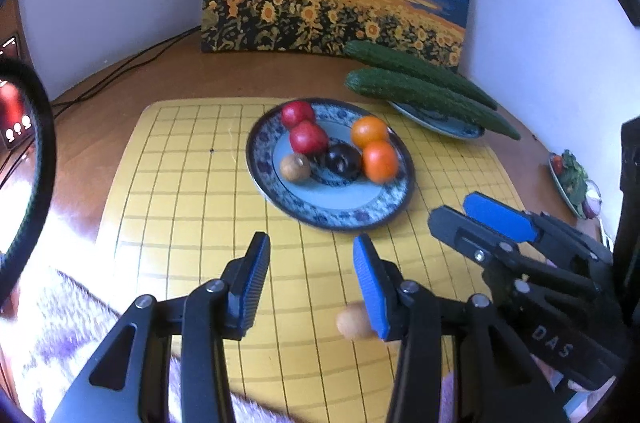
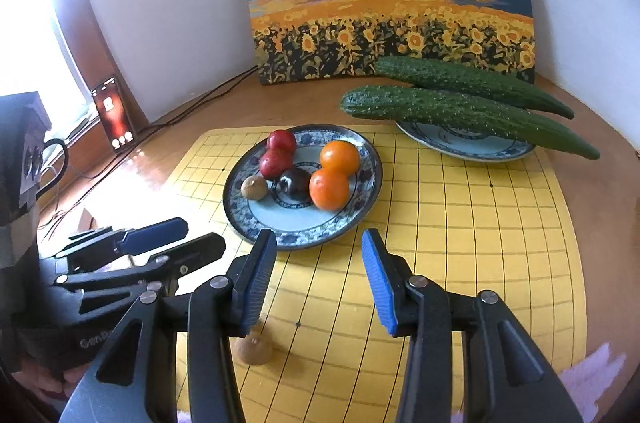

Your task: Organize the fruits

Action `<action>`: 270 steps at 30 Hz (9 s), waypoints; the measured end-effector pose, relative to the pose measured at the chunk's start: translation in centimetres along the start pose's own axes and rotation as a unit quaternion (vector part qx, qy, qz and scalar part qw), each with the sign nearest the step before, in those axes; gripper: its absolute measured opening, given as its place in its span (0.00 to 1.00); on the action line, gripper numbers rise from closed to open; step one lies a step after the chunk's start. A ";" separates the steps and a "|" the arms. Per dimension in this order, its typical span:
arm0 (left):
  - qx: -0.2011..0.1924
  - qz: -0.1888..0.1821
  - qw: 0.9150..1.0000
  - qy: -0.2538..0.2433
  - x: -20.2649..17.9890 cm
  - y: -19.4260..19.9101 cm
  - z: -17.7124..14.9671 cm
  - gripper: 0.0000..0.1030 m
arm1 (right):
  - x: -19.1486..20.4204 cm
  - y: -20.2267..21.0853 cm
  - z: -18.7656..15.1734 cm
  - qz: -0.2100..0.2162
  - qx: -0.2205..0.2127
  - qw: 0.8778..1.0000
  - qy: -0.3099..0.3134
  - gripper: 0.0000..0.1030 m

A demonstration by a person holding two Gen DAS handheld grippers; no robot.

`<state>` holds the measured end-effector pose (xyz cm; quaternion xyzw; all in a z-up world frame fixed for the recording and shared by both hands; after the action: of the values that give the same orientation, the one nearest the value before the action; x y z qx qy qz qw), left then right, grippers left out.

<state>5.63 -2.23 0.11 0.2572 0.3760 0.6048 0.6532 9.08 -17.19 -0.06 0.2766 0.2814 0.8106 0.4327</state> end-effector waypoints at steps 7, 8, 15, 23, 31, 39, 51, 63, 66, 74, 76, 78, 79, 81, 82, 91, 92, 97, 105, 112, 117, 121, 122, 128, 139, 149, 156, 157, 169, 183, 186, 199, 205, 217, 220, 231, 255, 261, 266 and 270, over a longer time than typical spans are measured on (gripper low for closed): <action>0.001 -0.002 1.000 -0.003 -0.1 1.0 -1.5 0.45 | 0.3 0.8 -1.5 0.000 -0.001 1.000 -0.008 0.44; 0.002 -0.001 1.000 -0.003 -0.1 1.0 -1.6 0.45 | 0.4 0.9 -1.8 0.000 0.000 1.000 -0.010 0.44; 0.010 0.004 1.000 0.003 0.9 1.3 -3.0 0.45 | 0.9 1.5 -3.3 0.001 0.001 1.000 -0.015 0.44; 0.021 0.000 1.000 0.008 1.5 0.8 -4.2 0.45 | 1.9 1.3 -5.1 0.001 0.011 1.000 -0.016 0.44; 0.020 0.000 1.000 0.015 2.1 0.8 -4.6 0.45 | 2.8 1.0 -6.1 0.006 0.016 1.000 -0.011 0.44; 0.020 0.005 1.000 0.019 2.6 0.6 -4.7 0.45 | 3.5 0.3 -6.7 0.017 0.025 1.000 -0.006 0.44; 0.023 0.011 0.999 0.018 2.7 0.3 -4.9 0.45 | 3.8 -0.5 -7.0 0.039 0.030 0.999 -0.012 0.36; 0.020 0.011 1.000 0.007 1.9 0.7 -4.7 0.45 | 3.5 0.1 -6.8 0.044 0.024 0.999 -0.012 0.26; 0.021 0.000 1.000 0.006 1.3 0.8 -4.6 0.45 | 3.0 0.8 -6.6 0.040 0.018 0.999 -0.015 0.26; 0.016 -0.008 1.000 -0.007 -0.5 1.0 -4.5 0.45 | 1.7 1.5 -6.6 0.030 0.012 0.999 -0.027 0.26; 0.018 -0.008 1.000 -0.006 -0.8 0.8 -4.5 0.45 | 1.4 1.6 -6.7 0.029 0.015 0.999 -0.028 0.26; 0.019 -0.006 1.000 -0.009 -1.1 0.6 -4.4 0.45 | 1.2 1.7 -6.7 0.029 0.013 0.999 -0.029 0.26; 0.020 -0.004 1.000 -0.011 -1.3 0.4 -4.4 0.45 | 1.1 1.9 -6.6 0.028 0.012 0.999 -0.030 0.26; 0.023 -0.003 1.000 -0.014 -1.5 0.2 -4.4 0.45 | 0.8 2.1 -6.5 0.026 0.007 0.999 -0.033 0.26; 0.023 -0.003 1.000 -0.014 -1.6 0.1 -4.5 0.45 | 0.6 2.2 -6.5 0.026 0.006 0.999 -0.035 0.26; 0.021 0.002 0.999 -0.029 -2.6 -0.5 -4.4 0.45 | 0.2 2.3 -6.8 0.027 0.005 0.999 -0.039 0.26; 0.021 0.003 0.999 -0.030 -2.7 -0.5 -4.4 0.45 | 0.2 2.3 -6.8 0.027 0.005 0.999 -0.040 0.26; 0.020 0.012 0.999 -0.035 -2.8 -1.0 -4.3 0.44 | -0.2 2.3 -6.9 0.025 0.004 0.999 -0.047 0.26; 0.023 0.005 0.999 -0.040 -3.3 -1.3 -4.6 0.42 | -0.5 2.1 -6.9 0.023 0.006 0.998 -0.051 0.26; 0.027 -0.005 0.999 -0.043 -3.6 -1.5 -4.8 0.28 | -0.5 2.0 -6.9 0.023 0.007 0.998 -0.052 0.26; 0.025 -0.014 0.999 -0.044 -3.8 -1.3 -4.8 0.28 | -0.5 2.0 -7.0 0.023 0.007 0.998 -0.051 0.26; 0.021 -0.015 0.999 -0.043 -3.6 -0.8 -4.8 0.28 | -0.5 2.0 -6.9 0.023 0.008 0.998 -0.051 0.26; 0.019 -0.015 0.999 -0.043 -3.5 -0.5 -4.8 0.28 | -0.5 2.0 -6.9 0.023 0.008 0.998 -0.050 0.26; 0.008 -0.012 0.999 -0.039 -3.0 0.4 -4.2 0.28 | -0.2 2.2 -6.5 0.025 0.004 0.999 -0.048 0.26; -0.016 -0.004 0.999 -0.037 -2.2 1.7 -1.9 0.28 | -0.2 2.8 -4.6 0.023 -0.005 0.999 -0.034 0.26; -0.038 0.007 0.998 -0.040 -1.4 2.4 1.2 0.28 | -0.2 2.8 -2.4 0.025 -0.011 0.999 -0.017 0.26; -0.042 0.017 0.998 -0.039 -0.7 1.6 2.8 0.28 | 0.0 2.1 -1.0 0.022 -0.011 1.000 -0.002 0.26; -0.041 0.018 0.998 -0.039 -0.6 1.4 3.0 0.28 | 0.1 2.0 -0.9 0.022 -0.010 1.000 -0.001 0.26; -0.031 0.032 0.998 -0.039 1.3 -3.3 5.5 0.28 | 1.9 -0.6 0.9 0.019 -0.007 1.000 0.003 0.26; -0.014 0.014 0.999 -0.025 2.8 -6.4 6.7 0.28 | 3.1 -5.0 0.8 0.016 0.023 1.000 0.006 0.26; -0.017 0.010 1.000 -0.024 2.9 -6.5 6.8 0.28 | 3.2 -5.6 0.6 0.015 0.028 0.999 0.008 0.26; -0.019 0.005 1.000 -0.023 3.0 -6.9 6.9 0.28 | 3.3 -6.7 0.3 0.009 0.038 0.999 0.010 0.26; -0.018 0.002 1.000 -0.025 2.8 -6.8 6.9 0.28 | 3.4 -6.6 0.4 0.004 0.038 0.999 0.013 0.29; -0.022 0.003 0.999 -0.036 2.0 -5.3 6.6 0.33 | 2.8 -5.3 0.3 0.004 0.024 1.000 -0.004 0.43; -0.019 0.004 0.999 -0.037 1.9 -4.8 6.3 0.33 | 2.8 -4.8 0.3 0.005 0.020 1.000 -0.006 0.44; -0.022 0.018 0.999 -0.029 1.5 -2.5 4.7 0.46 | 1.5 -2.3 0.0 -0.004 0.008 1.000 -0.015 0.47; -0.001 0.068 0.998 -0.009 1.0 -2.8 -0.1 0.63 | -2.0 -1.5 -2.8 -0.047 0.026 0.998 -0.012 0.66; 0.011 0.072 0.997 -0.003 1.1 -3.7 -0.6 0.63 | -2.8 -2.4 -3.0 -0.049 0.032 0.998 -0.020 0.66; 0.014 0.080 0.997 -0.001 1.1 -4.3 -0.7 0.63 | -2.8 -2.7 -3.1 -0.047 0.031 0.998 -0.018 0.68; 0.009 0.083 0.996 -0.007 0.9 -4.5 -1.0 0.67 | -2.6 -2.9 -3.0 -0.052 0.034 0.998 -0.013 0.70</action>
<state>7.48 -2.07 -4.16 0.2975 0.3540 0.6520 0.6009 9.77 -18.75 -4.67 0.2864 0.3169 0.7733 0.4685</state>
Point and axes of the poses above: each gripper's, at about its wrist camera, not at the fingertips, and y roughly against the way its jaws point, x to its left, z to its top, the point moved 6 cm from there along -y, roughly the way its jaws point, and after that the axes turned 2 degrees about y, right-handed, at the moved point
